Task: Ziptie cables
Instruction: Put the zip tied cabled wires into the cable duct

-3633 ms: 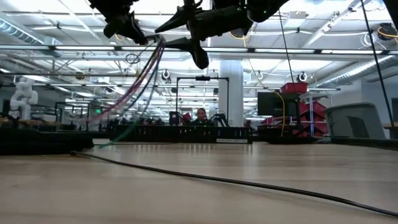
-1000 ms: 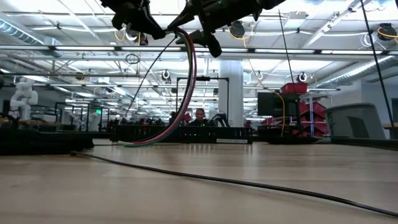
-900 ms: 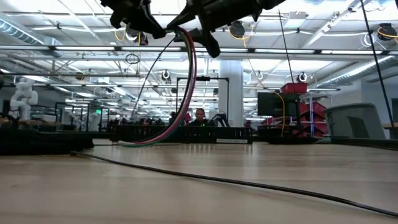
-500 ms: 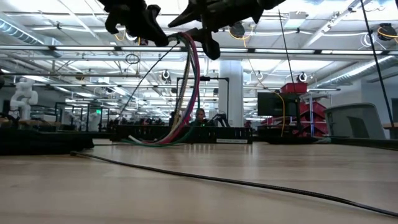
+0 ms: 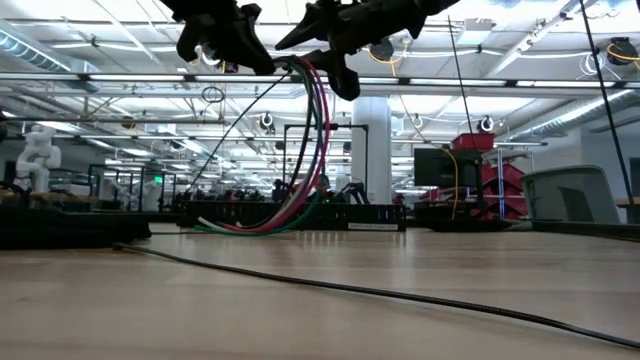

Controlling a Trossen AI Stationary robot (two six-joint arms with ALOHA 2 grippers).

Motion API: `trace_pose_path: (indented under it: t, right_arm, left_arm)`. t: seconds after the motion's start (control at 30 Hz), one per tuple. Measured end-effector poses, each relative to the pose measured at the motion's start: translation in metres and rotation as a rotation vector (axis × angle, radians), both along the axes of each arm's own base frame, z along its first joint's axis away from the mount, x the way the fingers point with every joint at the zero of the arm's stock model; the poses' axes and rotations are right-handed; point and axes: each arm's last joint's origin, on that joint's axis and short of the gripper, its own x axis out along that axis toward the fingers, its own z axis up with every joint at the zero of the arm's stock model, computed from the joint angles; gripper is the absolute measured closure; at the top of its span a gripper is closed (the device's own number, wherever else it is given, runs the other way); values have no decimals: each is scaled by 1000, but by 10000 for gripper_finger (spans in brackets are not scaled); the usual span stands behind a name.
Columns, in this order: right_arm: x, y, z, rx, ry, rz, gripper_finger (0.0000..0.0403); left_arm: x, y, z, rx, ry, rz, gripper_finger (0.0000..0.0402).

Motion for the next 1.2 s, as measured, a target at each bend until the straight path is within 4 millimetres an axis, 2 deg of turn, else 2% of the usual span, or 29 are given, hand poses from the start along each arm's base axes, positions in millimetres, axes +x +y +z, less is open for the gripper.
trace_pose_path:
  t: [0.23, 0.6, 1.2]
  right_arm:
    - [-2, 2, -3, 45, 37, 25, 285]
    - [-3, 2, -3, 110, 42, 67, 287]
    - [-2, 14, -5, 120, 77, 91, 286]
  left_arm:
    - [1, -1, 1, -18, -20, -34, 361]
    - [13, -16, -8, -8, 25, -145, 361]
    - [19, -14, 0, 68, -62, -74, 361]
